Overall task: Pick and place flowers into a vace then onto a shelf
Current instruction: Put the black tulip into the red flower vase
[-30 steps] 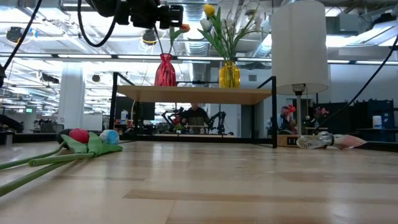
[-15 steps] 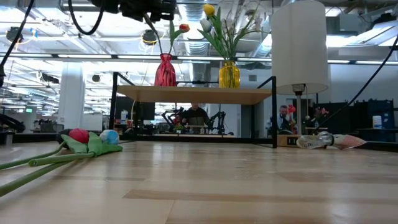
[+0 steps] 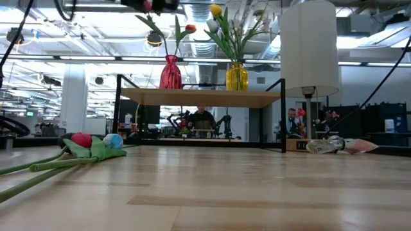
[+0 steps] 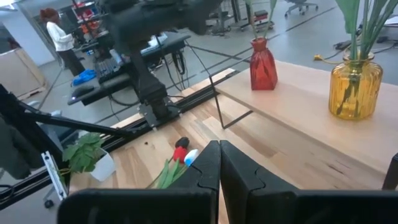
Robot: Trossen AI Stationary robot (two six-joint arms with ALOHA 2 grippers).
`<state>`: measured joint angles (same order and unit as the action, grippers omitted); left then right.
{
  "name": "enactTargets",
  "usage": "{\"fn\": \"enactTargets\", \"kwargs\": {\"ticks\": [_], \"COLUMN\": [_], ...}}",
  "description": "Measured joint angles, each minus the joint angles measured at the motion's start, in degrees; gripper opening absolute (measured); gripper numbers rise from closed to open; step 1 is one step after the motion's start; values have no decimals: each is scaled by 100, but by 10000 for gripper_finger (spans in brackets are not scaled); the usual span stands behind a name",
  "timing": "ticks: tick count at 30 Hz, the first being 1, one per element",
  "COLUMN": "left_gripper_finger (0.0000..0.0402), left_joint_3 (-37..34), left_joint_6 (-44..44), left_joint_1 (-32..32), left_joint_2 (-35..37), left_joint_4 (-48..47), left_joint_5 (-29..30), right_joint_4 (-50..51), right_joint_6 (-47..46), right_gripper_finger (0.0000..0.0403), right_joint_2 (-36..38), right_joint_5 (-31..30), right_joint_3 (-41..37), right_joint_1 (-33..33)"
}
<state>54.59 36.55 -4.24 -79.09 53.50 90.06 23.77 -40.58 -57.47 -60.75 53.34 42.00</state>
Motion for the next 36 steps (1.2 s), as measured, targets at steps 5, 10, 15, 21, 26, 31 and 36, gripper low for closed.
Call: {"fn": "enactTargets", "kwargs": {"ticks": [5, 10, 15, 21, 26, 31, 36], "left_gripper_finger": [170, 170, 170, 168, 154, 133, 110], "left_joint_3": [2, 4, 4, 4, 4, 4, 4], "left_joint_6": [336, 1078, 1579, 1359, 1070, 770, 486], "left_joint_1": [-515, -1151, -1927, -2850, -3434, -4000, -4508], "left_joint_2": [116, 309, 512, 685, 721, 719, 719], "left_joint_4": [21, -14, -4, 0, -2, -5, -6], "left_joint_5": [2, 0, 2, 0, -2, -193, -1280], "right_joint_4": [17, 20, 20, 20, 22, 24, 23], "right_joint_6": [2, 2, 2, 2, 34, 37, 44], "right_gripper_finger": [0, 0, 0, 0, 0, 0, 0], "right_joint_2": [0, 0, -2, 0, 0, 0, 0], "right_joint_5": [-2, 93, 283, 395, 415, 417, 415], "right_joint_3": [0, 0, 0, 0, 0, 0, 0], "right_joint_1": [-13, -13, -13, -13, -13, -13, -13]}}
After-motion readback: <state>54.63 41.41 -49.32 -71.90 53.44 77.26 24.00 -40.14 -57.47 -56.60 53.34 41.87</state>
